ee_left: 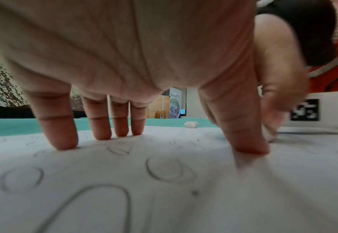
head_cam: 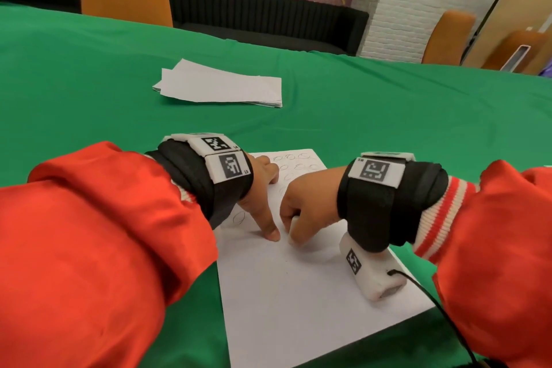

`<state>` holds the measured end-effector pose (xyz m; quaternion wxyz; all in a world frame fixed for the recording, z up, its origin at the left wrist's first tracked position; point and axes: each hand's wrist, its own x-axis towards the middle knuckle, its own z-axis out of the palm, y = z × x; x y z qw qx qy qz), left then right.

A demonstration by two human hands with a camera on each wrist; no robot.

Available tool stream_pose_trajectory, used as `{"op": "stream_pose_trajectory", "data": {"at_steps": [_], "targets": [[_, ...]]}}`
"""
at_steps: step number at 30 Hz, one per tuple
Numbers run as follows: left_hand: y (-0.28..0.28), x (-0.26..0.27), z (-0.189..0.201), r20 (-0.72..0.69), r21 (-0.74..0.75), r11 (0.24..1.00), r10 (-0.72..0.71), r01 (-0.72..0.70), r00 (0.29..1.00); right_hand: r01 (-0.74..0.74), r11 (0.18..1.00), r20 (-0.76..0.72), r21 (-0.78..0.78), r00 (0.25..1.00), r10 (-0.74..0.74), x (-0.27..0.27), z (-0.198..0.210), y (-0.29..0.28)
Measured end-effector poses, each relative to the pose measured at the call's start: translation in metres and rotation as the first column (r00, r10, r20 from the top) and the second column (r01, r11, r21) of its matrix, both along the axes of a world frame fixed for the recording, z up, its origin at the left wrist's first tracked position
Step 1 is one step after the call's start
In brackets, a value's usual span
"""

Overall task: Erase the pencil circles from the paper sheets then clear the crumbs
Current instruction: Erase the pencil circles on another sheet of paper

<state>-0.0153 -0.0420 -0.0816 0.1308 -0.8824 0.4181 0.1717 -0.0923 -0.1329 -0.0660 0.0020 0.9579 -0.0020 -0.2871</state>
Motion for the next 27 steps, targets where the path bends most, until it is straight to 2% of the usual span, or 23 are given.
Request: {"op": "stream_pose_trajectory", "data": {"at_steps": [5, 12, 16, 21, 25, 27], "targets": [[-0.001, 0.001, -0.001, -0.004, 0.007, 1.0, 0.004, -0.003, 1.0, 0.096, 0.994, 0.05, -0.058, 0.994, -0.094, 0.004, 0.007, -0.014], [-0.001, 0.0, 0.0, 0.008, 0.001, 1.0, -0.006, 0.006, 1.0, -0.078, 0.997, -0.033, -0.021, 0.996, 0.077, -0.019, 0.005, 0.01], [0.0, 0.0, -0.001, 0.001, -0.006, 1.0, 0.005, -0.005, 1.0, -0.012, 0.997, 0.004, -0.082, 1.0, 0.013, -0.018, 0.011, -0.001], [-0.001, 0.0, -0.001, 0.005, -0.005, 1.0, 0.0, 0.0, 1.0, -0.072, 0.997, -0.081, 0.006, 0.994, 0.072, -0.033, 0.007, 0.008], [-0.001, 0.001, -0.001, 0.002, -0.007, 1.0, 0.006, -0.006, 1.0, 0.018, 0.999, -0.019, -0.039, 1.0, -0.019, -0.029, 0.011, -0.004], [-0.001, 0.002, -0.001, 0.002, -0.003, 1.0, 0.004, -0.004, 1.0, 0.015, 1.0, -0.02, -0.022, 1.0, -0.016, -0.03, 0.01, -0.006]]}}
